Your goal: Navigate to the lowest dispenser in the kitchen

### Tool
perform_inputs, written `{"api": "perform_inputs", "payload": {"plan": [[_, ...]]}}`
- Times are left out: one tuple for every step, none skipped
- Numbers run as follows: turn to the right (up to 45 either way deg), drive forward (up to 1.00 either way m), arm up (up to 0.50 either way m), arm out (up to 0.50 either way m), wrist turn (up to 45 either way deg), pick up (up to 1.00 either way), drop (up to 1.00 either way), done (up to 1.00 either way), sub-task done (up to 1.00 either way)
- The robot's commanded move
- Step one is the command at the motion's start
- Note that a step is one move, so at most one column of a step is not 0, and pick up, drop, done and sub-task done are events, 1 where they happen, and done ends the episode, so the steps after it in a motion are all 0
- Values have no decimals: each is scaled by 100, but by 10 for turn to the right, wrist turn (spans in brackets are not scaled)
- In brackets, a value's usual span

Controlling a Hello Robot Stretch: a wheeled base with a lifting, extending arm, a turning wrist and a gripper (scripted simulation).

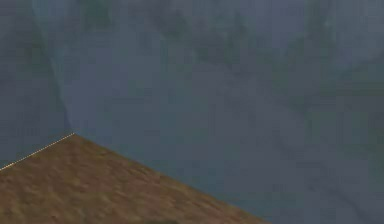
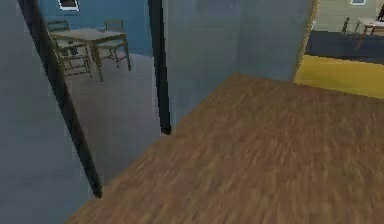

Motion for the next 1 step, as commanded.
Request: {"api": "perform_inputs", "payload": {"plan": [[450, 0, 0, 0, 0, 0, 0, 0, 0]]}}
